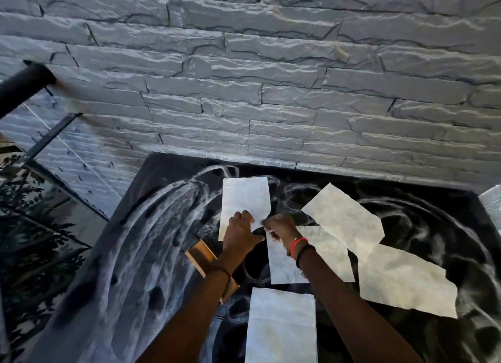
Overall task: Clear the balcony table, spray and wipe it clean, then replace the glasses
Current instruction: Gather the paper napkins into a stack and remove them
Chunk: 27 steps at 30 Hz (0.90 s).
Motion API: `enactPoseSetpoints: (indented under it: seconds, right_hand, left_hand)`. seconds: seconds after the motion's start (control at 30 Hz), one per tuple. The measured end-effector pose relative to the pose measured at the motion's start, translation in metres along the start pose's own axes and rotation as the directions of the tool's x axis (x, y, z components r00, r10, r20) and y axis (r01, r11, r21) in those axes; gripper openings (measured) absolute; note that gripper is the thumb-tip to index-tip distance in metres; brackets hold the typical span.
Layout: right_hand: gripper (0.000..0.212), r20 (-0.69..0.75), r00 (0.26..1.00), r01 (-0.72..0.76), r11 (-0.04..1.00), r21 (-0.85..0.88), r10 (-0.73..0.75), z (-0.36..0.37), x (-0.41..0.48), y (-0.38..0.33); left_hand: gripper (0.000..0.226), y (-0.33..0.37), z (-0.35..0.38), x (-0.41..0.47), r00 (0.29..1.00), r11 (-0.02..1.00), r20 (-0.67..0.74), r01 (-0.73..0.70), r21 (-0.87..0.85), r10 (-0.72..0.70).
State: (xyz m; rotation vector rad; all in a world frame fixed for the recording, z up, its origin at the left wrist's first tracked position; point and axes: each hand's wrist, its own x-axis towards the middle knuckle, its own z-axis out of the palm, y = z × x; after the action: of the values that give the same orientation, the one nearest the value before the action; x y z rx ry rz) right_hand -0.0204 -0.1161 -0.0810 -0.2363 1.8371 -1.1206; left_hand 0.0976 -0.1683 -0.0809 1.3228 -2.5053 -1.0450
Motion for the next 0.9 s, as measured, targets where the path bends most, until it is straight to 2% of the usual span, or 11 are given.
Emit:
enactPoseSetpoints:
  seconds: [0.13, 0.33, 0.4, 0.47, 0.53, 0.6, 0.77, 0.87, 0.9]
  right_hand:
    - [0.023, 0.101, 0.995, 0.008, 0.989, 0.151, -0.023, -0.003, -0.013, -0.030]
    - [0.022, 0.122, 0.991, 0.020, 0.960, 0.278, -0.056, -0.027, -0.040, -0.071]
    - [0.015, 0.084, 0.989, 0.098, 0.964, 0.249, -0.122, -0.041, -0.048, -0.077]
    - [0.009, 0.016, 0.974, 0.220, 0.965, 0.145, -0.225, -0.053, -0.059, -0.078]
    - [0.008, -0.042, 0.935, 0.355, 0.934, 0.047, -0.353, -0.064, -0.068, -0.073]
    - [0.004, -0.050, 0.904, 0.425, 0.905, 0.018, -0.424, -0.074, -0.079, -0.065]
    - [0.018, -0.002, 0.895, 0.445, 0.891, 0.087, -0.446, -0.097, -0.111, -0.039]
    - [0.024, 0.051, 0.906, 0.410, 0.902, 0.132, -0.420, -0.108, -0.133, -0.021]
    - [0.022, 0.088, 0.908, 0.394, 0.907, 0.146, -0.409, -0.112, -0.142, -0.013]
  left_hand:
    - [0.047, 0.006, -0.006, 0.004, 0.990, 0.971, -0.120, -0.038, 0.235, 0.068]
    - [0.022, 0.009, -0.027, 0.005, 0.950, 0.961, -0.282, -0.051, 0.273, 0.131]
    - [0.019, 0.012, -0.037, 0.005, 0.948, 0.979, -0.297, -0.059, 0.194, 0.116]
    - [0.018, 0.015, -0.046, 0.002, 0.956, 0.994, -0.277, -0.081, 0.069, 0.097]
    - [0.018, 0.018, -0.053, -0.003, 0.966, 0.993, -0.244, -0.102, -0.056, 0.086]
    - [0.015, 0.021, -0.058, -0.008, 0.971, 0.983, -0.214, -0.133, -0.129, 0.103]
    - [0.014, 0.035, -0.070, -0.041, 0.980, 0.929, -0.095, -0.195, -0.315, 0.173]
    - [0.008, 0.040, -0.070, -0.065, 0.994, 0.875, 0.075, -0.029, -0.484, 0.075]
    - [0.012, 0.044, -0.070, -0.075, 0.989, 0.857, 0.138, 0.033, -0.515, 0.045]
